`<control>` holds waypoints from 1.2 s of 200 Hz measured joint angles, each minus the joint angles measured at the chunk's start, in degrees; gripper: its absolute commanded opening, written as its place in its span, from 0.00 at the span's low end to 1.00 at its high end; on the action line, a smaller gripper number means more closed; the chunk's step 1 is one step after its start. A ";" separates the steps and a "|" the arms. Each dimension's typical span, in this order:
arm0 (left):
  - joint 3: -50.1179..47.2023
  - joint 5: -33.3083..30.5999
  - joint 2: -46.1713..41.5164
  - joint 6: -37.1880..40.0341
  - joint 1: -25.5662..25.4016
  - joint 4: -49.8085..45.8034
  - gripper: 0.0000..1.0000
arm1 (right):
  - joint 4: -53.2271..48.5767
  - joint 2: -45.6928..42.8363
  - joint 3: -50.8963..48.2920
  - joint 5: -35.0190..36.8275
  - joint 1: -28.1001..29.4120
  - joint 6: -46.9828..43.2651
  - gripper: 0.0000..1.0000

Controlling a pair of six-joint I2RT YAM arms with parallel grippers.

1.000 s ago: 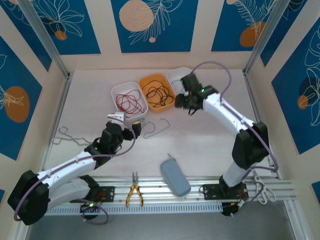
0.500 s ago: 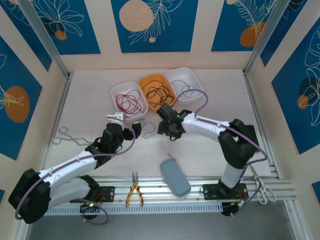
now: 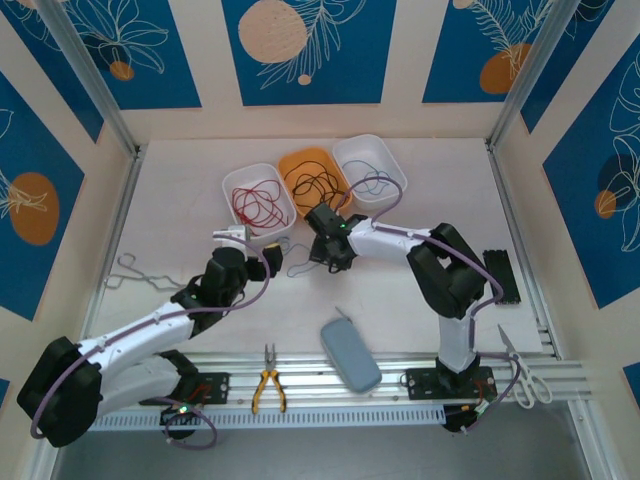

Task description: Untangle the cables

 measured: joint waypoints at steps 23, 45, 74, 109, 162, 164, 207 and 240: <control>0.02 -0.07 0.70 -1.33 0.00 -1.51 1.00 | -0.11 0.44 -0.02 -0.39 -1.01 -0.17 0.17; 0.35 -0.66 1.81 -3.34 0.00 -4.46 1.00 | 0.90 -0.07 -0.94 -0.31 -1.46 -0.33 0.04; 1.44 -0.94 3.28 -4.90 0.02 -6.75 1.00 | 1.14 -4.20 -6.21 0.09 -1.90 0.04 0.00; 3.56 0.50 5.09 -6.10 0.02 -7.04 0.95 | -0.31 -11.32 -11.56 2.29 -3.30 0.04 0.00; 8.50 6.56 14.78 -8.02 -0.50 -5.79 0.80 | -4.15 -20.83 -16.46 7.06 -6.73 -0.63 0.00; 8.68 6.71 15.10 -8.00 -0.57 -5.79 0.79 | -4.22 -21.14 -16.61 7.17 -6.84 -0.61 0.00; 16.63 11.30 25.94 -7.67 -1.75 -6.60 0.64 | -5.57 -25.97 -19.80 7.76 -10.08 -2.95 0.00; 21.62 13.97 32.70 -6.10 -2.45 -10.56 0.59 | -5.44 -27.45 -22.32 6.64 -12.48 -4.55 0.00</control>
